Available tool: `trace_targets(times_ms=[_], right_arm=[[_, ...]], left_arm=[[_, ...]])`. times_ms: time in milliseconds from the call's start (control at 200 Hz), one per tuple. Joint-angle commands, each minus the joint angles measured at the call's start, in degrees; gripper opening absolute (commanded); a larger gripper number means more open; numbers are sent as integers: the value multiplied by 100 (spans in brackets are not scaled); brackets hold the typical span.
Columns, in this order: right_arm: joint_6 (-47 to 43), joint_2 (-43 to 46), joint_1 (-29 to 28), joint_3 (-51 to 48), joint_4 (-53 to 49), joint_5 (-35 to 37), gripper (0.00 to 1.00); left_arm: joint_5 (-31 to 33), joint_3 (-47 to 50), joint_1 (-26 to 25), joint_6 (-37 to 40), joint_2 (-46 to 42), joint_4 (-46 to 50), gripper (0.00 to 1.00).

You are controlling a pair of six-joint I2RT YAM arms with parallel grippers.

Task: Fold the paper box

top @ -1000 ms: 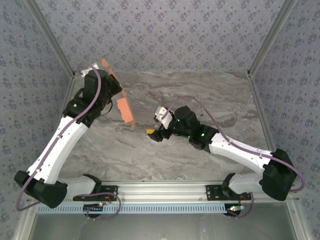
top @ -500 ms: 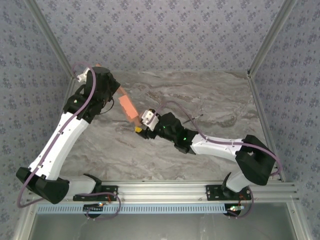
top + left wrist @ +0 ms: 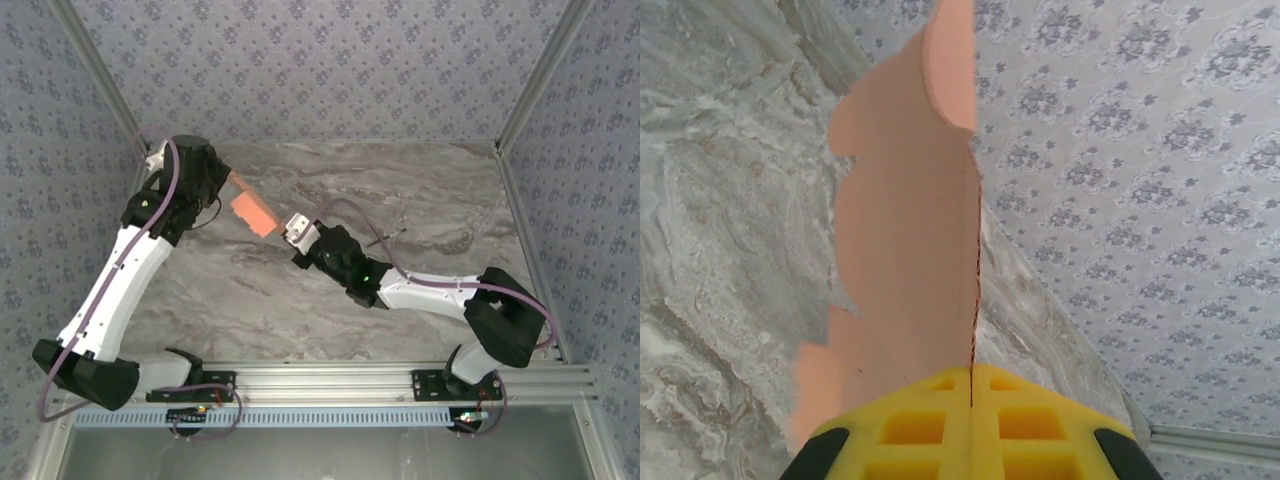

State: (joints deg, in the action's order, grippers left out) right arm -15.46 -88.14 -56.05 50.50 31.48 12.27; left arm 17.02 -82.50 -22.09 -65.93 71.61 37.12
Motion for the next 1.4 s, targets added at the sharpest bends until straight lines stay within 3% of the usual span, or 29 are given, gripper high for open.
trace_targets(times_ms=[0, 95, 245, 385, 515, 725, 1039, 1324, 1394], right_arm=[[10, 473, 113, -11, -548, 7, 0], [187, 892, 394, 3, -1352, -456, 0], [392, 1527, 1057, 278, -2976, -1451, 0], [332, 1773, 1834, 960, -4708, -2594, 0], [197, 1677, 2501, 1687, -5939, -3390, 0], [113, 1142, 3045, 2701, -7183, -3539, 0], [-481, 814, 2951, 3062, -7568, -3966, 0], [-1151, 833, 2688, 2984, -7772, -4017, 0], [-1264, 881, 2644, 2917, -7742, -4022, 0]], left_arm=[[-311, 197, 123, 267, -185, -367, 6], [-493, 358, 224, 952, -302, -686, 19], [-837, 597, 349, 2282, -546, -1170, 58], [-2133, 729, 354, 4071, -745, -1690, 76], [-3174, 319, 271, 5353, -597, -1229, 78], [-2780, -463, -585, 7278, -330, 51, 81], [-2336, -756, -1702, 10153, 87, 1140, 84], [-2243, -1299, -1795, 11017, 801, 1528, 86], [-2325, -1395, -1788, 11095, 933, 1679, 82]])
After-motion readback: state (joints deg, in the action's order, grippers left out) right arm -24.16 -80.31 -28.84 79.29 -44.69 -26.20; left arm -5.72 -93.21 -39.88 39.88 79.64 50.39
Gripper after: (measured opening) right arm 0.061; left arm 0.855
